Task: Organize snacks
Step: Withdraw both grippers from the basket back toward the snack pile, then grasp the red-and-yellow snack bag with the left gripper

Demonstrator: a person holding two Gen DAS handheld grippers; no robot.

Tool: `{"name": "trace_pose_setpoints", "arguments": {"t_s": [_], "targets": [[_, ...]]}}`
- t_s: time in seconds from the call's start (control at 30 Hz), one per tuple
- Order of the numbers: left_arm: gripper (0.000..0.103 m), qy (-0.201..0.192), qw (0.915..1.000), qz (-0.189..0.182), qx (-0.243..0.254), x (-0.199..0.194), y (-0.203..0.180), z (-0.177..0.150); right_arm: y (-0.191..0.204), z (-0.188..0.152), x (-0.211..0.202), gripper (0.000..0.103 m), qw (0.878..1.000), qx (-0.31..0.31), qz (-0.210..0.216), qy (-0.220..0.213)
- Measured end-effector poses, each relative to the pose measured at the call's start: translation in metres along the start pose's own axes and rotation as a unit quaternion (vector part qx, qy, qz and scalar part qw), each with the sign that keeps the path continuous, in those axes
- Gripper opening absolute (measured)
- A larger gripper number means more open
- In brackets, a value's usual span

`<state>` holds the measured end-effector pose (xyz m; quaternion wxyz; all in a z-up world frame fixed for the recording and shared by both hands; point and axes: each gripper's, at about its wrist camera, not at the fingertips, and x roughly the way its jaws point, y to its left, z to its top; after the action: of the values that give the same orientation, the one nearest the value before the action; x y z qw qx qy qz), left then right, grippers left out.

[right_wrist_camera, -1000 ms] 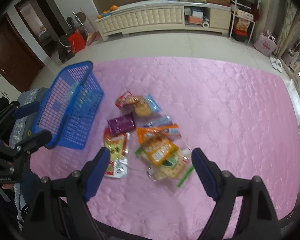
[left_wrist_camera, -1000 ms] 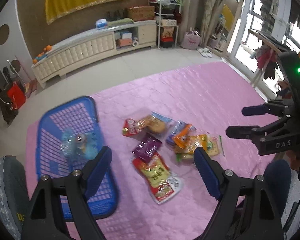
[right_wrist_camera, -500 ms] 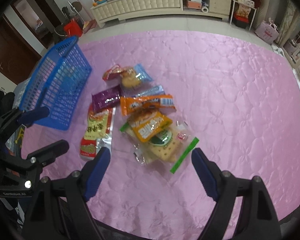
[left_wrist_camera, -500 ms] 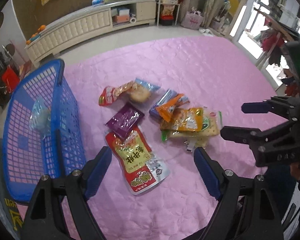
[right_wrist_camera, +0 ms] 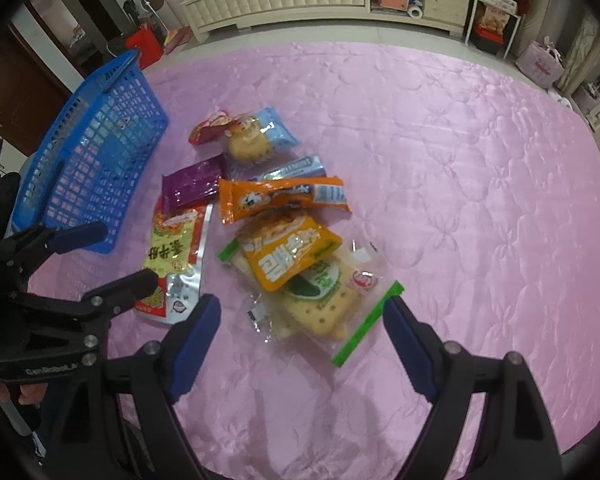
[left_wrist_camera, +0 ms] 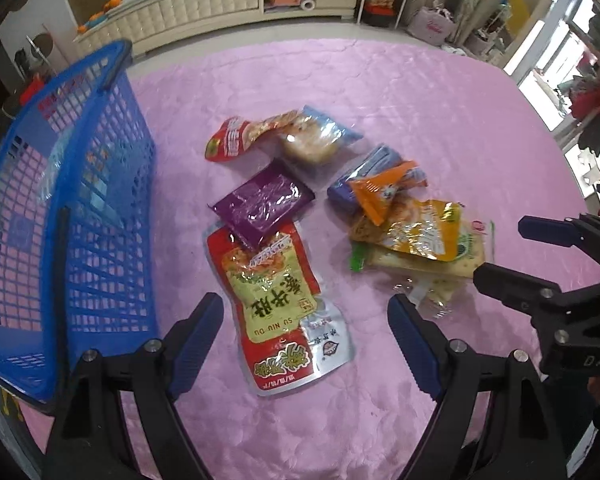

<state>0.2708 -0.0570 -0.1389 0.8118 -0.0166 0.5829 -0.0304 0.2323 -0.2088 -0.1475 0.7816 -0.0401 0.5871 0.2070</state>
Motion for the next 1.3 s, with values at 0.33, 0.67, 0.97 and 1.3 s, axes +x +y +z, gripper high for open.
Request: {"name": "trace_pose_setpoints", "arguments": {"t_s": [0.33,0.67,0.97,1.3], "targets": [[0.083,0.038,0.9982,0.005,-0.046,0.044,0.012,0.012,0.005,0.016,0.024,0.086,1.000,-0.023,-0.013,0.007],[0.083,0.060,0.9953,0.020,-0.074,0.083,0.038,0.019,0.006,0.018,0.041,0.086,0.999,-0.037,-0.014,0.007],[0.083,0.062,0.9962,0.041,-0.045,0.102,0.026,0.021,0.004,0.012,0.047,0.086,0.999,-0.030,-0.003,0.012],[0.054,0.066,0.9961,0.041,-0.042,0.088,0.015,0.017,-0.009,0.006,0.039,0.086,1.000,-0.016,-0.015,0.017]]}}
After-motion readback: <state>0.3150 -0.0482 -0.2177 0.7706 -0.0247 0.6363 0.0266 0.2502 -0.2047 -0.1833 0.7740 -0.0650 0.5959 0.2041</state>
